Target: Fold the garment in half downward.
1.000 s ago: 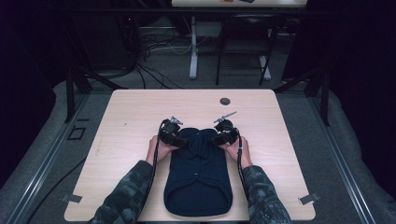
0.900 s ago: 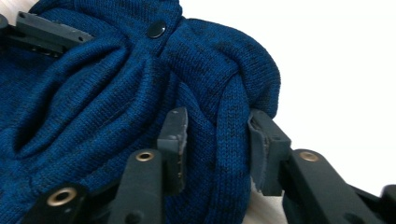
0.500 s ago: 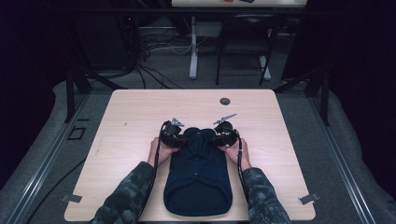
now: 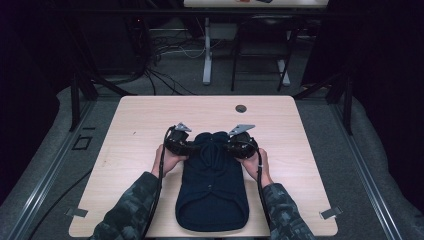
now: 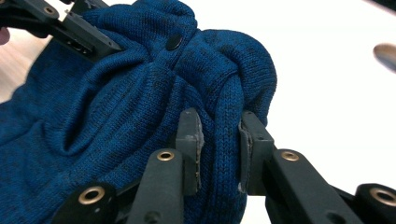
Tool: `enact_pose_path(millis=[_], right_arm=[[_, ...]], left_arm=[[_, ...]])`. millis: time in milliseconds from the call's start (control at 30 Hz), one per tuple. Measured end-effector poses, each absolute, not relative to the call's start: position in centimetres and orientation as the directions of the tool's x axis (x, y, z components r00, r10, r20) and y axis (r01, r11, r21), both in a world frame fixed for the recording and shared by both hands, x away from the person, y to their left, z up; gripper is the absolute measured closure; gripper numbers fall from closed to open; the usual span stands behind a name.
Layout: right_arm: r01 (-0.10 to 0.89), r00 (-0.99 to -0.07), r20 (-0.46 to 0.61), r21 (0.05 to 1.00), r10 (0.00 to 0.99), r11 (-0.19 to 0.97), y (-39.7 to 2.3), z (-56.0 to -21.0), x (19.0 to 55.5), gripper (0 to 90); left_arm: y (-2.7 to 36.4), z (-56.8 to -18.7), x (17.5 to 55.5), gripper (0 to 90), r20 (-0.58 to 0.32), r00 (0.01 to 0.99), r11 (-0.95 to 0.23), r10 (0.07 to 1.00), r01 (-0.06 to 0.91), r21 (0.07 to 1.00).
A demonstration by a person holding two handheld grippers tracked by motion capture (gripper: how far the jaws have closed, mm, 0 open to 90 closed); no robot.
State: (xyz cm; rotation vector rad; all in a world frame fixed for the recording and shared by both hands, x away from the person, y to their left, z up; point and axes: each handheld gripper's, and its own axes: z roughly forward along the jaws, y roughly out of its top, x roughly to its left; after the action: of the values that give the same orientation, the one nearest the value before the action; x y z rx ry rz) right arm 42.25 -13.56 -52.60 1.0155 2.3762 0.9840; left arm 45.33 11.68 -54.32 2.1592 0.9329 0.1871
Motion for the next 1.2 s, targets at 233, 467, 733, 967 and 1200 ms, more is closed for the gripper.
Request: enact_pose_path(millis=[233, 467, 733, 967, 1200], right_arm=[[0.395, -0.676, -0.123, 0.772, 0.726, 0.499, -13.5, -51.3, 41.0, 73.3], [0.368, -0.673, -0.145, 0.784, 0.725, 0.499, -13.8, -50.6, 40.3, 73.4], [0.383, -0.684, -0.114, 0.785, 0.721, 0.487, -14.8, -50.1, 40.1, 72.7], [0.402, -0.690, -0.053, 0.802, 0.722, 0.443, -15.9, -49.8, 39.8, 70.1], [0.442, -0.712, 0.031, 0.797, 0.702, 0.413, -16.8, -49.7, 39.9, 62.1]], left_arm=[[11.8, -53.6, 45.0, 60.1, -0.165, 0.752, -0.485, 0.638, 0.558, 0.673], [11.8, -53.2, 44.7, 69.1, -0.156, 0.765, -0.484, 0.625, 0.536, 0.692], [11.3, -52.2, 43.9, 71.5, -0.094, 0.781, -0.490, 0.618, 0.476, 0.730], [10.9, -50.7, 43.0, 72.5, 0.000, 0.798, -0.515, 0.602, 0.389, 0.764], [10.9, -49.8, 42.4, 73.0, 0.027, 0.809, -0.516, 0.587, 0.348, 0.783]])
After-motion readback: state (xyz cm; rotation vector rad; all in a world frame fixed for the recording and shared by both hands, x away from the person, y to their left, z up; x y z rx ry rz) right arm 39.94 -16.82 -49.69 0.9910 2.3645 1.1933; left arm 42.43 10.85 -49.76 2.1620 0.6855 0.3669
